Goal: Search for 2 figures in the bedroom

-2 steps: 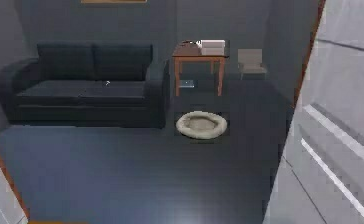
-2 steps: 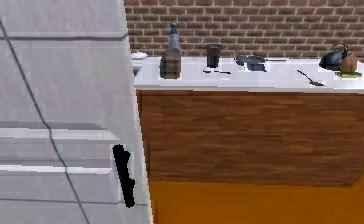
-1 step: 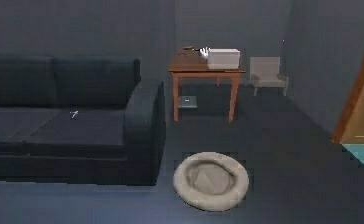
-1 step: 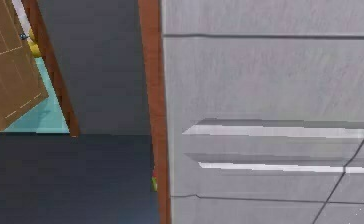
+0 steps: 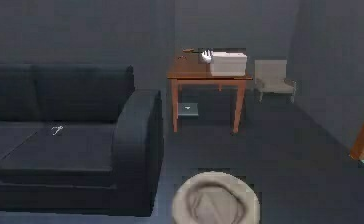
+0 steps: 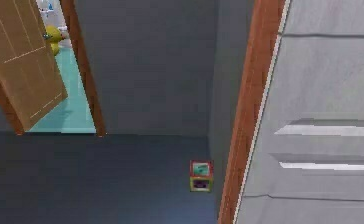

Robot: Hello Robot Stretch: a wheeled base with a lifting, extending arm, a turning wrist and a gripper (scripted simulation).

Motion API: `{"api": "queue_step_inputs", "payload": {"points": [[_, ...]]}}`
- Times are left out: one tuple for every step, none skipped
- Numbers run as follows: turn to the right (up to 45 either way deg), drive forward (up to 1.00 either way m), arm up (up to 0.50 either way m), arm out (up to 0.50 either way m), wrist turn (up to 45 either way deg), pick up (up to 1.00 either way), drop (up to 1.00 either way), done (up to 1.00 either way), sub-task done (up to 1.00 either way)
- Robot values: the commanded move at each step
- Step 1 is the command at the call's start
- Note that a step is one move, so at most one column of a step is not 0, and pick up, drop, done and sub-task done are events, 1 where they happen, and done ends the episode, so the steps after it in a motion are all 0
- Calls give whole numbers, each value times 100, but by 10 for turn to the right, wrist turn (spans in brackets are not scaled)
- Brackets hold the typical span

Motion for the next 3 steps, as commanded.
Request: {"api": "queue_step_inputs", "payload": {"points": [[450,0,0,0,0,0,0,0,0],[90,0,0,0,0,0,0,0,0],[0,100,0,0,0,0,0,0,0]]}}
